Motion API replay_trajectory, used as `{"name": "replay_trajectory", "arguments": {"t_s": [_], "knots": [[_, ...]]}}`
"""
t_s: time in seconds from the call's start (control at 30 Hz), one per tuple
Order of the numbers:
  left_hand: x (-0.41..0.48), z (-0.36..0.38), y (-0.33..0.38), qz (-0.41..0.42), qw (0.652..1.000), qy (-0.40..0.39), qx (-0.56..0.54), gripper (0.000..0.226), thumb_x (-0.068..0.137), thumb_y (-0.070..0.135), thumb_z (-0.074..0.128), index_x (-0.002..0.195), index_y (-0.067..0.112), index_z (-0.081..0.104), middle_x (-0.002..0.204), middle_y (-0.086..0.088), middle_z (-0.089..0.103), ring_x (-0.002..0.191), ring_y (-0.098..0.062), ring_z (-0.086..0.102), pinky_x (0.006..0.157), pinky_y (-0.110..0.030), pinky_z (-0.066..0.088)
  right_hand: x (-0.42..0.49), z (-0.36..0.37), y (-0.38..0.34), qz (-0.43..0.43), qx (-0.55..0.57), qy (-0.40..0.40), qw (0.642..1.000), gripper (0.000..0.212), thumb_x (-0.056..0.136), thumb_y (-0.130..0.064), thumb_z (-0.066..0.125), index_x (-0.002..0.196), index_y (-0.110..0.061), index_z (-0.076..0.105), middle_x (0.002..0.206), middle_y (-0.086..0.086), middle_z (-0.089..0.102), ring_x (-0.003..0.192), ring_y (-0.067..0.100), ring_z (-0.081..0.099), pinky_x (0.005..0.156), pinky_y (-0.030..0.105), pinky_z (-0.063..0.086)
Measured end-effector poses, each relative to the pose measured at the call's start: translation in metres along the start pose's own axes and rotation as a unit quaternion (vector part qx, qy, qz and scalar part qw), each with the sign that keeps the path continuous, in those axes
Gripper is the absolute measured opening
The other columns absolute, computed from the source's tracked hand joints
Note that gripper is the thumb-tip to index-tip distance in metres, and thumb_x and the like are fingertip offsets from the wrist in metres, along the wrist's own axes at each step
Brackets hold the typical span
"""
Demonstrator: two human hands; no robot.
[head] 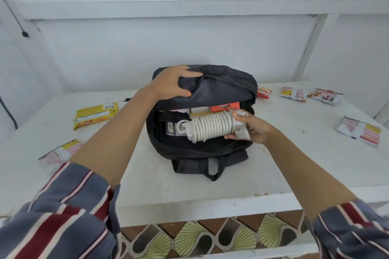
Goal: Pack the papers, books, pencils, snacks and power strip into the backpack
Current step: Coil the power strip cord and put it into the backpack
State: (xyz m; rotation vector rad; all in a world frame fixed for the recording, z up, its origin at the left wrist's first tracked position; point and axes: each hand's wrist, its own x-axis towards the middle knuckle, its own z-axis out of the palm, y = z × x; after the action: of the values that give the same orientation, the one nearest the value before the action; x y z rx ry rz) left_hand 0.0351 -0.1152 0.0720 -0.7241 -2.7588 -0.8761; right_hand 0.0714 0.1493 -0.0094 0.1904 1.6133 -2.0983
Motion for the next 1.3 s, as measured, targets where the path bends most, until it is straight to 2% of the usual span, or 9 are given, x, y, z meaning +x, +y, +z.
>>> {"name": "replay_trajectory", "arguments": {"t_s": [0.17,0.33,0.53,0.7,0.9,1.03,1.17,1.23,1.3], "knots": [[0.002,-0.002,0.002,0.010,1.000,0.008,0.004,0.061,0.068,0.016,0.069,0.126,0.031,0.057,0.101,-0.009,0.057,0.098,-0.022,0.054,0.089,-0.042,0.044,0.007,0.003,0.000,-0.025,0.038,0.030,0.999,0.009,0.092,-0.015,0.056,0.100,-0.017,0.054,0.103,0.011,0.057,0.091,0.031,0.061,0.067,0.048,0.058],[0.005,-0.001,0.001,0.009,0.999,0.021,0.024,0.061,0.074,0.006,0.071,0.128,0.030,0.056,0.093,-0.004,0.053,0.086,-0.019,0.051,0.082,-0.040,0.042,0.012,0.004,-0.004,-0.018,-0.029,0.040,0.999,0.021,0.088,-0.019,0.062,0.107,-0.018,0.053,0.111,0.012,0.056,0.095,0.031,0.062,0.059,0.039,0.059],[0.008,-0.003,-0.001,0.015,0.999,0.026,0.038,0.060,0.075,0.006,0.070,0.128,0.030,0.056,0.094,-0.005,0.053,0.088,-0.021,0.052,0.082,-0.042,0.042,0.018,0.002,-0.002,-0.028,-0.101,0.086,0.991,0.045,0.088,-0.029,0.063,0.124,-0.020,0.040,0.109,0.009,0.054,0.083,0.028,0.065,0.071,0.041,0.059],[0.009,-0.001,-0.003,0.017,0.999,0.032,0.041,0.060,0.075,0.007,0.071,0.128,0.030,0.056,0.093,-0.008,0.053,0.085,-0.021,0.051,0.081,-0.043,0.043,0.020,0.002,0.002,-0.050,-0.080,0.101,0.990,0.037,0.087,-0.023,0.063,0.117,-0.024,0.041,0.109,0.005,0.047,0.090,0.029,0.059,0.061,0.039,0.060],[0.012,0.000,-0.005,0.012,0.999,0.034,0.038,0.060,0.074,0.007,0.071,0.127,0.031,0.056,0.086,0.004,0.050,0.084,-0.019,0.050,0.080,-0.042,0.043,0.023,0.005,0.003,-0.063,-0.049,0.110,0.991,0.028,0.088,-0.019,0.064,0.109,-0.021,0.046,0.113,0.007,0.048,0.100,0.032,0.057,0.062,0.045,0.059],[0.012,0.003,-0.008,0.009,0.997,0.032,0.064,0.059,0.077,0.013,0.070,0.129,0.034,0.054,0.101,0.002,0.051,0.096,-0.021,0.051,0.084,-0.041,0.044,0.022,0.007,0.004,-0.059,-0.043,0.127,0.989,0.029,0.086,-0.020,0.066,0.108,-0.020,0.047,0.108,0.007,0.048,0.096,0.031,0.057,0.063,0.046,0.059],[0.011,0.014,-0.009,0.000,0.976,0.050,0.214,0.050,0.082,0.028,0.066,0.130,0.037,0.052,0.133,-0.001,0.045,0.120,-0.026,0.042,0.100,-0.041,0.030,0.019,0.007,0.004,-0.059,-0.068,0.131,0.987,0.028,0.085,-0.023,0.067,0.105,-0.020,0.048,0.104,0.005,0.048,0.091,0.028,0.057,0.061,0.046,0.058],[0.007,0.022,-0.007,0.012,0.961,0.081,0.263,0.046,0.081,0.028,0.065,0.125,0.034,0.057,0.137,-0.001,0.042,0.125,-0.027,0.036,0.106,-0.045,0.019,0.020,0.009,0.004,-0.062,-0.073,0.144,0.985,0.028,0.086,-0.023,0.066,0.107,-0.020,0.047,0.104,0.004,0.048,0.090,0.027,0.056,0.065,0.047,0.058],[0.004,0.032,-0.005,0.076,0.930,0.155,0.324,0.041,0.074,0.019,0.064,0.114,0.025,0.063,0.132,-0.007,0.046,0.120,-0.028,0.036,0.103,-0.046,0.019,0.024,0.010,0.006,-0.074,-0.088,0.174,0.978,0.033,0.087,-0.025,0.064,0.114,-0.019,0.046,0.113,0.005,0.049,0.098,0.027,0.054,0.076,0.047,0.057]]}}
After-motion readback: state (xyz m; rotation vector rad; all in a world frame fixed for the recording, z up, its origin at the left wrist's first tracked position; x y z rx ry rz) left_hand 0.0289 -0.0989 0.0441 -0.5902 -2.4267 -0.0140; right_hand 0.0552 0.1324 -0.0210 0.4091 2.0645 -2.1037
